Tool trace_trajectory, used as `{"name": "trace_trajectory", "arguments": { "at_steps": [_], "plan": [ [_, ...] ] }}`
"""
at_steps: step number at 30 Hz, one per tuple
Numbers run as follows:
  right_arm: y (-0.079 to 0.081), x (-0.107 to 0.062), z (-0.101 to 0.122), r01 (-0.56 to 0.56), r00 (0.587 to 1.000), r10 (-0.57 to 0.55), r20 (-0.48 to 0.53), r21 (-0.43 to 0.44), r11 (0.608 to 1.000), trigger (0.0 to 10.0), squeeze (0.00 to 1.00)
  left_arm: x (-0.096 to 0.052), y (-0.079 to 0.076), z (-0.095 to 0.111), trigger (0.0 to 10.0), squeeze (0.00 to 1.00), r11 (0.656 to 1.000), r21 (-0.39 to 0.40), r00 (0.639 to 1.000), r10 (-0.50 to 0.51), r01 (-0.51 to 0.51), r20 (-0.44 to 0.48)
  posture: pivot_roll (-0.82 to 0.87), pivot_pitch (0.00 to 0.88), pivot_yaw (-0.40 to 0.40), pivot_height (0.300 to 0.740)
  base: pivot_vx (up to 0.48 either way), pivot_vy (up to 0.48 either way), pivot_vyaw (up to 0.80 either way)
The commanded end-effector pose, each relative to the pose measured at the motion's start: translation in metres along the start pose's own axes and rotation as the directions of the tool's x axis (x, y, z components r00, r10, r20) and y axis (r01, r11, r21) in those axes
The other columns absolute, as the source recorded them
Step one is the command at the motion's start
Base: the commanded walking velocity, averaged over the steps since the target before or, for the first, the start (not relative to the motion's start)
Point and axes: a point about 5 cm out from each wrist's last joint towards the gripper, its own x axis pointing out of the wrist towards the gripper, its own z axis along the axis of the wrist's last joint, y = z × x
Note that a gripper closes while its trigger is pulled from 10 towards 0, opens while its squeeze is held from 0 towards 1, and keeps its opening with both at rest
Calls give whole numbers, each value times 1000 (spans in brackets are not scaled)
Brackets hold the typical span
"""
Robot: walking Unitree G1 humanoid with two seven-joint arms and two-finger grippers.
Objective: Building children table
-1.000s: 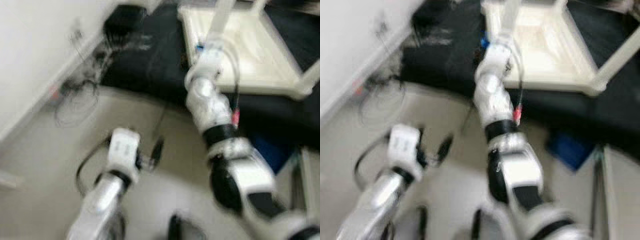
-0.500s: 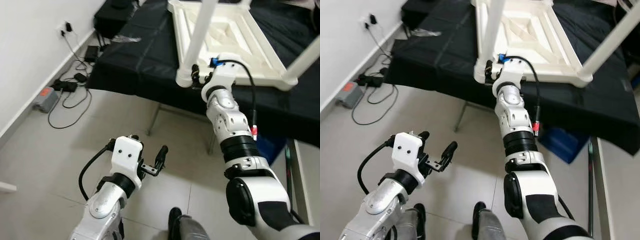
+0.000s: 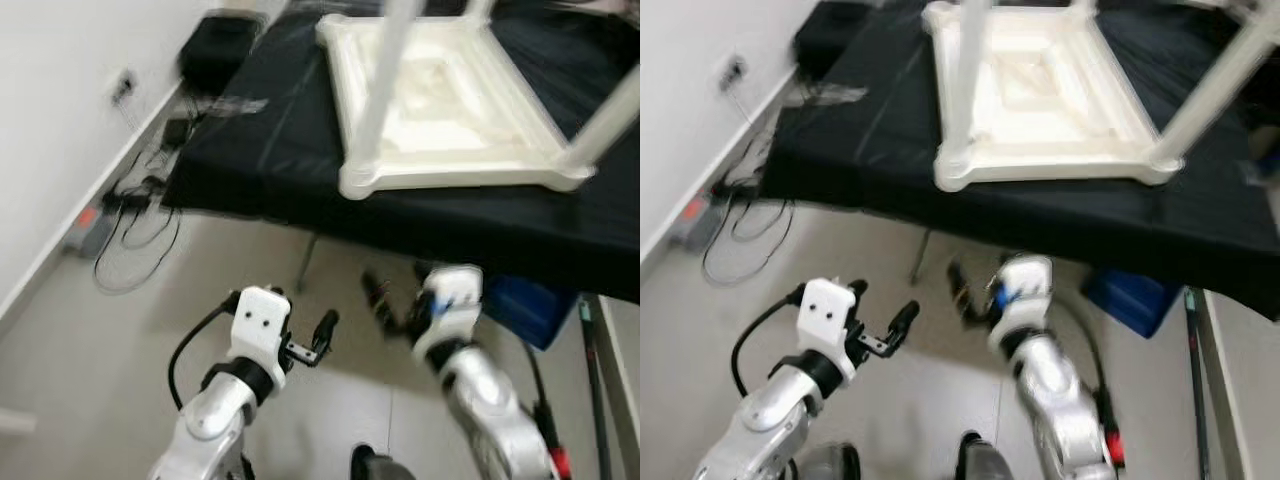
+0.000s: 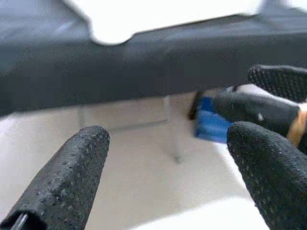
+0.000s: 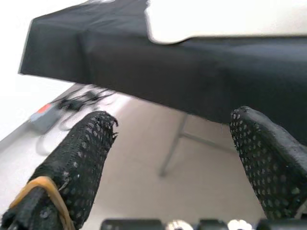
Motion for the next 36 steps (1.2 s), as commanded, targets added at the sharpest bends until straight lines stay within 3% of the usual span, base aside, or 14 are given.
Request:
{"name": "trace_trajectory", "arguments": {
  "at_steps": [1,7,20,29,30,36],
  "plan": [
    [4,-3,0,7,1000,-7,10,-39,999,10000,0,0,0,-7,10000,0,1000,-2,1000,-5,5,-18,112,62,-36,740,0,0,-800],
    [2,1,-4,10,1000,-11,-17,-73,997,10000,0,6,0,-9,10000,0,1000,14,1000,-14,14,-9,111,55,-45,740,291,0,-133],
    [7,1,-2,-33,999,33,-12,-46,998,10000,0,12,6,-11,10000,0,1000,25,1000,19,-19,13,119,41,-49,740,428,0,0],
    [-8,6,-4,79,997,-79,-25,6,997,10000,0,16,10,-14,10000,0,998,65,1000,21,-22,20,123,27,-33,740,248,0,0],
    [-20,5,-6,142,989,-141,-38,26,990,10000,0,17,9,-15,10000,0,998,63,1000,16,-17,20,123,28,-35,740,0,0,0],
    [-41,-2,-9,251,967,-249,-49,24,968,10000,0,18,9,-17,10000,0,998,61,1000,7,-7,11,121,25,-34,740,0,0,0]
  ]
}}
